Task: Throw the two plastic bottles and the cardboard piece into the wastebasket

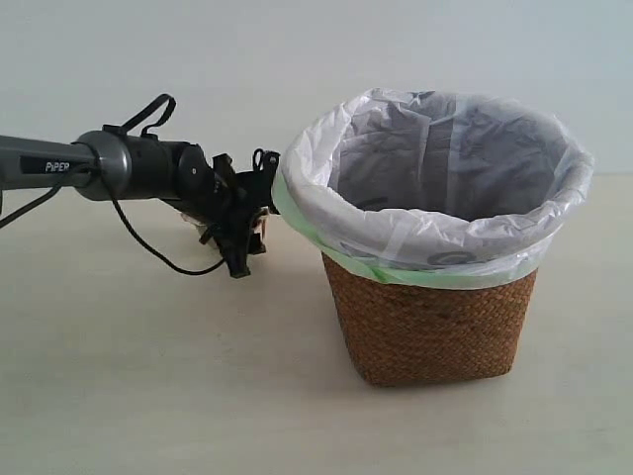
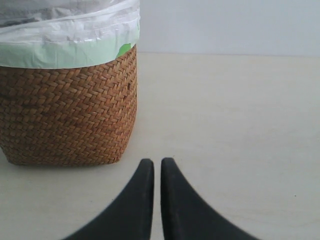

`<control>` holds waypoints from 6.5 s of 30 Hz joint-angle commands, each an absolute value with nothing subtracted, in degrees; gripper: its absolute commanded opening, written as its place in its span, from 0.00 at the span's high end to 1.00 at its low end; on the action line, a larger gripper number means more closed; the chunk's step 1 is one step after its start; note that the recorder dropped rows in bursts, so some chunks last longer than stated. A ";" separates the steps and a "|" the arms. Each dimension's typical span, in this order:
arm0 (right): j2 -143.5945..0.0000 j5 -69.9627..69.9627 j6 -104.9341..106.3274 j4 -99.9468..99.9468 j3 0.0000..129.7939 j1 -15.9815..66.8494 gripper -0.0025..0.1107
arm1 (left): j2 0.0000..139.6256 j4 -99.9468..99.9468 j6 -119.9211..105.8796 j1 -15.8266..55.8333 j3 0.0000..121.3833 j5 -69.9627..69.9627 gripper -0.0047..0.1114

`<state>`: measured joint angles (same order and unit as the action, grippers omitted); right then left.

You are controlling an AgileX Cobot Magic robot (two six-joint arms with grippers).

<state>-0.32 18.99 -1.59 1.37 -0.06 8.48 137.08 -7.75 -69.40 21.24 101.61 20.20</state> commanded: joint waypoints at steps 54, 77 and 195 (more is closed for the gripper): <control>0.00 18.45 -1.31 1.83 0.00 8.55 0.96 | 123.32 5.43 -4.26 21.26 91.73 67.09 0.04; 0.00 18.45 -1.31 1.83 0.00 8.55 0.96 | 123.32 1.49 1.97 21.26 82.39 62.11 0.90; 0.00 18.45 -1.31 1.83 0.00 8.55 0.96 | 27.71 -18.65 -16.03 28.59 33.56 23.97 0.93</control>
